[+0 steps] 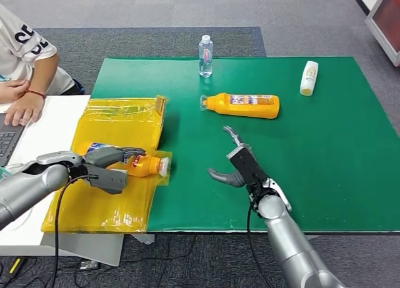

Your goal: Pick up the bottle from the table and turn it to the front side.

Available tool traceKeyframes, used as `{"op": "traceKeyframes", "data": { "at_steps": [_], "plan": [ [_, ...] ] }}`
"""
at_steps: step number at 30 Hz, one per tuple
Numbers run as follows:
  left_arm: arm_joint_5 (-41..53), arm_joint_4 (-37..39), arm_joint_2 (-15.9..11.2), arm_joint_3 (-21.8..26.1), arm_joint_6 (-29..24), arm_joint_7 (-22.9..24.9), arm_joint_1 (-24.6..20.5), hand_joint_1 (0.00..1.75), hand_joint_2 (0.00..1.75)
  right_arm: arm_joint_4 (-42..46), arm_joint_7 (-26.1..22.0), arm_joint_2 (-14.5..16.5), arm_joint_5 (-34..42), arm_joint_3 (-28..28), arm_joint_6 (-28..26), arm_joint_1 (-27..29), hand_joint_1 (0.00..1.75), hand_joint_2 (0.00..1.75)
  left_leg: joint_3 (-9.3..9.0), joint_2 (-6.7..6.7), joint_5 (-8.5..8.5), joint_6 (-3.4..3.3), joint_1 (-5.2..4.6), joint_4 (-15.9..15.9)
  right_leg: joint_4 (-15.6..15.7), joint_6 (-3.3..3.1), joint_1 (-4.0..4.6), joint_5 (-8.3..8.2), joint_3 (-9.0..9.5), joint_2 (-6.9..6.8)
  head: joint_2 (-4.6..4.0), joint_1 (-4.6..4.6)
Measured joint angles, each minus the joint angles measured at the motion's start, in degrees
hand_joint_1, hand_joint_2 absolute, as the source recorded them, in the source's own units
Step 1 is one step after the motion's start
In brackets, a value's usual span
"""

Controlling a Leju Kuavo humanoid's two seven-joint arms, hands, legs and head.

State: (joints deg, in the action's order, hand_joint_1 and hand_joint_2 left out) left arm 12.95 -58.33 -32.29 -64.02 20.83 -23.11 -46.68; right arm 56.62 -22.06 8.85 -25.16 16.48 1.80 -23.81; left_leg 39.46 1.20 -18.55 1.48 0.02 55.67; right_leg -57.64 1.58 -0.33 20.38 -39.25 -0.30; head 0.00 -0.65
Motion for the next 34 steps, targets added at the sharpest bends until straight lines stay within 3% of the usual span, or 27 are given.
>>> {"op": "traceKeyframes", "data": {
  "at_steps": [6, 10, 13, 16, 20, 28, 34],
  "plan": [
    [3.94, -3.81, 0.31, 6.50, -4.73, 0.25, 7.47, 0.00, 1.75, -0.73, 0.06, -0.27, -0.06, -1.45, -0.09, 2.35, 0.00, 1.75, -0.02, 0.00, -0.05, -0.03, 0.00, 0.00, 0.01, 0.02, -0.01, 0.03, 0.03, 0.00, 0.00, -0.01],
    [7.73, -7.12, 2.66, 13.48, -9.90, -0.14, 15.08, 0.00, 1.75, -0.07, -0.01, -0.32, 0.85, -2.90, 0.25, 4.46, 0.00, 1.75, -0.04, 0.00, -0.08, -0.06, -0.01, 0.00, 0.04, 0.04, -0.03, 0.05, 0.05, -0.01, 0.00, 0.01],
    [12.39, -10.87, 6.17, 19.81, -15.59, -1.26, 22.61, 0.00, 1.75, 2.79, -0.74, -0.41, 2.88, -4.31, 1.61, 6.95, 0.00, 1.75, -0.03, 0.00, -0.15, -0.09, -0.04, 0.00, 0.06, 0.10, -0.09, 0.09, 0.03, 0.00, 0.00, 0.00],
    [17.35, -16.60, 11.46, 26.98, -20.90, -2.73, 30.54, 0.00, 1.75, 7.89, -1.33, -0.75, 4.35, -5.94, 2.74, 10.26, 0.00, 1.75, -0.09, -0.01, -0.32, -0.22, -0.08, 0.00, 0.08, 0.24, -0.16, 0.24, 0.13, 0.00, 0.00, -0.01],
    [22.32, -24.76, 18.28, 34.70, -23.38, -2.95, 37.85, 0.00, 1.75, 16.28, -1.14, -1.33, 4.40, -7.90, 3.34, 14.61, 0.00, 1.75, -0.37, -0.02, -0.57, -0.24, -0.10, 0.00, 0.11, 0.25, -0.18, 0.45, 0.47, -0.01, 0.00, 0.01],
    [25.41, -33.77, 26.27, 43.50, -24.50, -3.03, 42.01, 0.00, 1.75, 26.69, 0.04, -1.63, 3.17, -9.94, 3.80, 16.54, 0.00, 1.75, -0.45, -0.02, -0.55, -0.18, -0.07, 0.00, 0.09, 0.21, -0.14, 0.45, 0.51, -0.02, 0.00, 0.01],
    [23.44, -36.47, 30.21, 46.96, -23.90, -4.05, 42.92, 0.00, 1.75, 29.39, 0.24, -1.63, 2.64, -10.55, 3.63, 16.87, 0.00, 1.75, -0.44, -0.02, -0.54, -0.19, -0.07, 0.00, 0.08, 0.23, -0.15, 0.43, 0.51, -0.01, 0.00, 0.02]
  ]
}}
